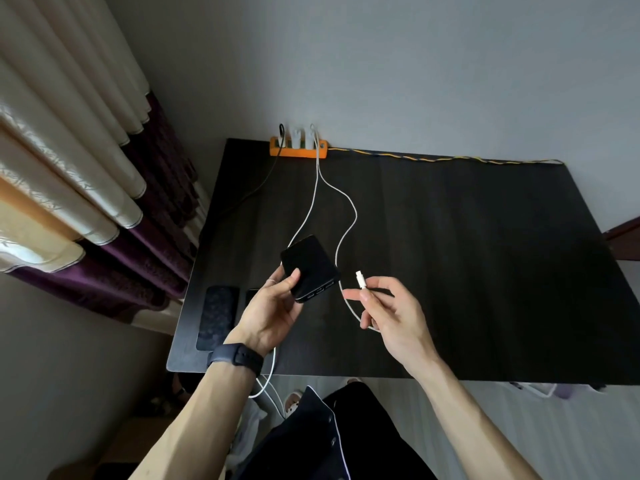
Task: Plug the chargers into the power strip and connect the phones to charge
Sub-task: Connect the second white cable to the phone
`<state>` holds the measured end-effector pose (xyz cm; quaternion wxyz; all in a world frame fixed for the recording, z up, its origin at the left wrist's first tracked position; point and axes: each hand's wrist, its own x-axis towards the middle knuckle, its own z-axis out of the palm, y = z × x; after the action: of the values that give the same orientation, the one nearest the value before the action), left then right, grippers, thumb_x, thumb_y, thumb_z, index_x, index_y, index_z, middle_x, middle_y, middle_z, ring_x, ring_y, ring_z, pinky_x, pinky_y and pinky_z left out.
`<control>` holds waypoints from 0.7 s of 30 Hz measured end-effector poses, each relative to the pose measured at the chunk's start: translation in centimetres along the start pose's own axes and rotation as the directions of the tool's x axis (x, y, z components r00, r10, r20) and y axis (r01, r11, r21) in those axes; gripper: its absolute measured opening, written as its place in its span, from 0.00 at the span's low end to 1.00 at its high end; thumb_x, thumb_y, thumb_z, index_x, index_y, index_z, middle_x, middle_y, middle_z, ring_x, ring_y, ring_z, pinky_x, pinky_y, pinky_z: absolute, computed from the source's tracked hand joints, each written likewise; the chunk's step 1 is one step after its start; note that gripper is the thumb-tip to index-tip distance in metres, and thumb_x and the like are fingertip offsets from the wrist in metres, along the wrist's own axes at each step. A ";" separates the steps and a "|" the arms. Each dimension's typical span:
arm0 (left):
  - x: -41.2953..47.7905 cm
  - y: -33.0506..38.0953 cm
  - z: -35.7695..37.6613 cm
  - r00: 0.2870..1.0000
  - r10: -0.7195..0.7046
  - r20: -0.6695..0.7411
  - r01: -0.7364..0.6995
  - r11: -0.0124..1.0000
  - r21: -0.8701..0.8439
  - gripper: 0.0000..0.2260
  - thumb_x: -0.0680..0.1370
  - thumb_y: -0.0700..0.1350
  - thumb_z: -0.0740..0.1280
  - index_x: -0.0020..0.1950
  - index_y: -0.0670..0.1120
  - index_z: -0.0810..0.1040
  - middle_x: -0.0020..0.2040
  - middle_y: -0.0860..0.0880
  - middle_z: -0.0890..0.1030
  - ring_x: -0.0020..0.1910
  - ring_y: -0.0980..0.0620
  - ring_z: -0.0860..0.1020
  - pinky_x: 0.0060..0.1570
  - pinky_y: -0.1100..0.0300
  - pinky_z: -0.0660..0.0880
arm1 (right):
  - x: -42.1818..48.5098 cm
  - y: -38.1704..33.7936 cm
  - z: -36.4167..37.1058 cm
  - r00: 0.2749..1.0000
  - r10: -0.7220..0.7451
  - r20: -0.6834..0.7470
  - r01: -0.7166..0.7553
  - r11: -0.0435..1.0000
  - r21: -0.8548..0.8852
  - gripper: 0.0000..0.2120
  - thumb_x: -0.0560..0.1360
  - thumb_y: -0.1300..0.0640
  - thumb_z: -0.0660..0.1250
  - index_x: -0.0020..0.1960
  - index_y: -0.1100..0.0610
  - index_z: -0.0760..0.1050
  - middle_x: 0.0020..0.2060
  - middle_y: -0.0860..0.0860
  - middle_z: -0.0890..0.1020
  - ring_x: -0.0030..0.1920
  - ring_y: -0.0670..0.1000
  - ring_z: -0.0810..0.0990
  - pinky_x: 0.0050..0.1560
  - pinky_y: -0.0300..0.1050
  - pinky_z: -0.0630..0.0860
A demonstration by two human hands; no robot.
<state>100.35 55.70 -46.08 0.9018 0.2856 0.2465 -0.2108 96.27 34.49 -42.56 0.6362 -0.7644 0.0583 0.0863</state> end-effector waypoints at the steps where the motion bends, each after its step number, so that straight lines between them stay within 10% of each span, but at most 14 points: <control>1: 0.0 0.0 0.3 1.000 -0.005 -0.025 0.005 1.000 -0.021 0.29 0.74 0.38 0.71 0.75 0.42 0.69 0.60 0.44 0.83 0.48 0.53 0.85 0.39 0.64 0.81 | 0.0 -0.1 0.2 1.000 0.001 0.009 -0.001 1.000 -0.001 0.04 0.82 0.55 0.65 0.56 0.53 0.75 0.50 0.45 0.88 0.31 0.45 0.78 0.39 0.35 0.77; 11: 0.5 -0.6 2.0 0.987 -0.057 -0.149 0.043 0.995 -0.095 0.24 0.69 0.37 0.74 0.64 0.42 0.75 0.48 0.42 0.86 0.42 0.51 0.86 0.34 0.64 0.81 | -1.3 -0.5 2.3 0.999 -0.043 -0.026 0.039 0.990 -0.134 0.02 0.82 0.54 0.64 0.52 0.50 0.75 0.38 0.45 0.87 0.37 0.67 0.78 0.40 0.61 0.77; 16: 0.7 -1.2 2.0 0.985 -0.043 -0.166 0.032 0.997 -0.073 0.20 0.68 0.36 0.75 0.56 0.45 0.75 0.47 0.43 0.87 0.42 0.51 0.86 0.34 0.63 0.80 | -1.3 -0.8 2.8 0.994 -0.055 -0.089 0.039 0.984 -0.174 0.05 0.82 0.53 0.63 0.47 0.49 0.74 0.35 0.45 0.85 0.32 0.59 0.74 0.31 0.41 0.70; 21: 0.6 -1.7 2.2 0.994 -0.050 -0.099 0.048 0.999 -0.023 0.20 0.73 0.38 0.74 0.65 0.43 0.79 0.52 0.45 0.86 0.45 0.52 0.86 0.37 0.64 0.80 | -0.9 -1.2 2.7 0.994 -0.034 -0.100 0.018 0.987 -0.162 0.04 0.82 0.54 0.64 0.48 0.52 0.75 0.35 0.45 0.85 0.38 0.63 0.78 0.37 0.48 0.73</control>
<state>100.63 52.95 -45.50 0.8859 0.2803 0.3001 -0.2158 95.45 37.32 -41.71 0.5695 -0.8175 0.0738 0.0431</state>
